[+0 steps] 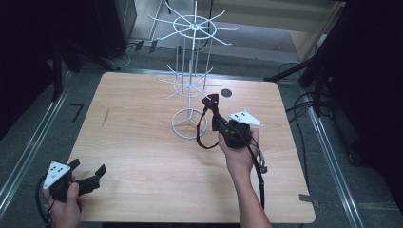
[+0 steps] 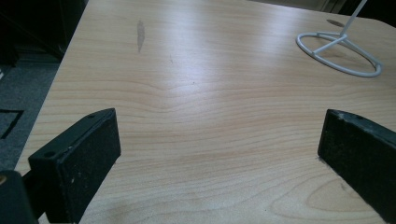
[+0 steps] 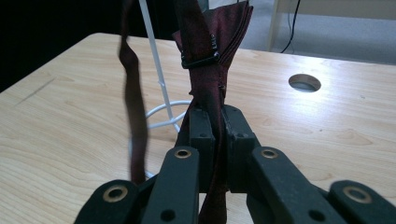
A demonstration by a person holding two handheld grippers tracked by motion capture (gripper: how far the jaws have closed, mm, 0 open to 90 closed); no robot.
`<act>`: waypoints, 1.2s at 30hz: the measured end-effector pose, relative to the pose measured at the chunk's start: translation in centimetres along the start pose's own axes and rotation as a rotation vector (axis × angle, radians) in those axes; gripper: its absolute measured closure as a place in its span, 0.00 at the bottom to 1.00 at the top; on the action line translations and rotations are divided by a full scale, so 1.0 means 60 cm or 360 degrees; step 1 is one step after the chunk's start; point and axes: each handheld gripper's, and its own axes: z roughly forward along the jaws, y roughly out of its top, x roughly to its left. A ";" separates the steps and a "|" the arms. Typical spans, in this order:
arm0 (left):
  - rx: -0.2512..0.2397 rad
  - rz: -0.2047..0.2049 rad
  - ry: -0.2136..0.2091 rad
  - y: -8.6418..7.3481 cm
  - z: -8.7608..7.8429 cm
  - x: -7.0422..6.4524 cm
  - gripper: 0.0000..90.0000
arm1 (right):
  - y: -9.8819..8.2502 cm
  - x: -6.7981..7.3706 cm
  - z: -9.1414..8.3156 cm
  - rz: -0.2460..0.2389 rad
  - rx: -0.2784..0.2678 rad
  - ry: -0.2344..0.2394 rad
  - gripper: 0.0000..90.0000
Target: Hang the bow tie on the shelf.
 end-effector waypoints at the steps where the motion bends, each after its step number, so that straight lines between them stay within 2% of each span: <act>1: -0.0009 -0.0002 0.0000 0.000 0.000 0.000 0.00 | -0.001 0.002 0.003 -0.0001 0.0005 0.0001 0.95; 8: -0.0017 0.0011 0.0003 -0.001 -0.001 -0.001 0.00 | -0.026 0.011 0.026 -0.0004 0.0063 -0.0015 0.94; 19: -0.0020 0.0005 0.0003 -0.001 -0.001 0.000 0.00 | -0.052 0.002 0.060 0.0058 0.0153 -0.0017 0.93; 23: -0.0020 0.0001 0.0005 -0.001 -0.001 -0.001 0.00 | -0.055 0.003 0.068 0.0062 0.0153 -0.0005 0.85; 27: -0.0018 0.0002 0.0003 -0.001 -0.001 0.000 0.00 | -0.054 0.001 0.071 0.0112 0.0144 0.0049 0.72; 31: -0.0021 0.0001 0.0003 -0.001 -0.001 0.000 0.00 | -0.050 -0.005 0.067 0.0159 0.0118 0.0061 0.60; 36: -0.0018 0.0003 0.0002 -0.001 -0.001 0.000 0.00 | -0.043 -0.010 0.055 0.0203 0.0075 0.0113 0.47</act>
